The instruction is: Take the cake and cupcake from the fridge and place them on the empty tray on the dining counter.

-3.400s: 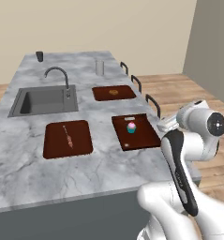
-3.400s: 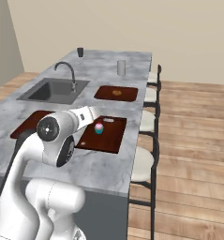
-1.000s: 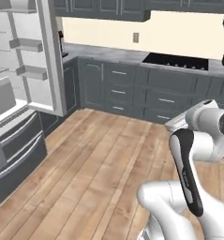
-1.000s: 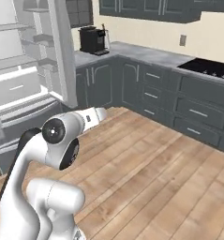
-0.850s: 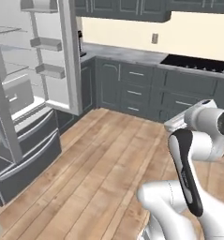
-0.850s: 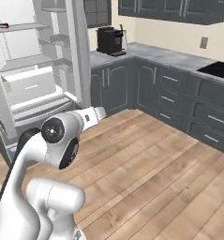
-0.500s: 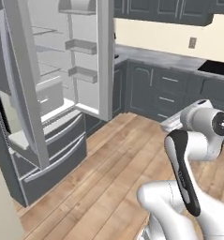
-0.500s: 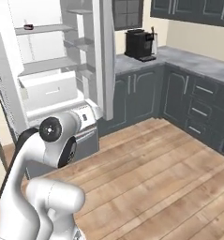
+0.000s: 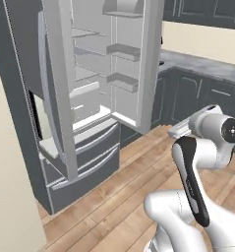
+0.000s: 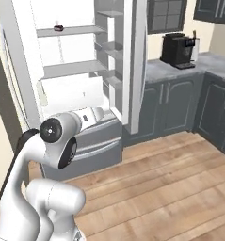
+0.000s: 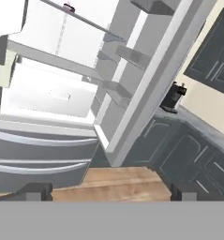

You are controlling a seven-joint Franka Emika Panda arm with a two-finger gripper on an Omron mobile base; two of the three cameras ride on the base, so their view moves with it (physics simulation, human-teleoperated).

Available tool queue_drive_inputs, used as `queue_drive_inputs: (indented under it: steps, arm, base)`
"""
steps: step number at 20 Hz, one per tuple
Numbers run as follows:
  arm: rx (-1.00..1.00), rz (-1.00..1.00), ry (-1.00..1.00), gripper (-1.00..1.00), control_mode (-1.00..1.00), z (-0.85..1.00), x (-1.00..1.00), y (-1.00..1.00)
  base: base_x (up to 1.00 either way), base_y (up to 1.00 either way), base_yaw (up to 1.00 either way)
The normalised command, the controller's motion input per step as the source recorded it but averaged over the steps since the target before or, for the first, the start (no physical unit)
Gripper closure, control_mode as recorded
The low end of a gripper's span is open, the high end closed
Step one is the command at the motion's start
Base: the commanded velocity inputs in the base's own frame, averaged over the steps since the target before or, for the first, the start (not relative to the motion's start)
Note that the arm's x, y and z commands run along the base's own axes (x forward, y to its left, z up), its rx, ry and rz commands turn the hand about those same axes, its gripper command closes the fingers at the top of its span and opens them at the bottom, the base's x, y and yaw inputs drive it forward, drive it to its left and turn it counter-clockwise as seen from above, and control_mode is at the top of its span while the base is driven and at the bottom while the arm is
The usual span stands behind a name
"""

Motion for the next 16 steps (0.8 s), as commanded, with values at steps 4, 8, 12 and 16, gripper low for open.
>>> queue_drive_inputs:
  steps: [4,8,12,16]
  arm:
    - [0.0,0.0,0.0,-1.0,1.0,0.0,0.0,0.0]
    - [0.0,0.0,0.0,-1.0,1.0,0.0,0.0,0.0]
    - [0.0,0.0,0.0,-1.0,1.0,0.0,0.0,0.0]
    - [0.0,0.0,0.0,-1.0,1.0,0.0,0.0,0.0]
  base:
    - [0.22,-0.01,0.34]
    - [0.23,-0.04,0.32]
    - [0.19,-0.1,0.32]
    - [0.21,-0.46,0.2]
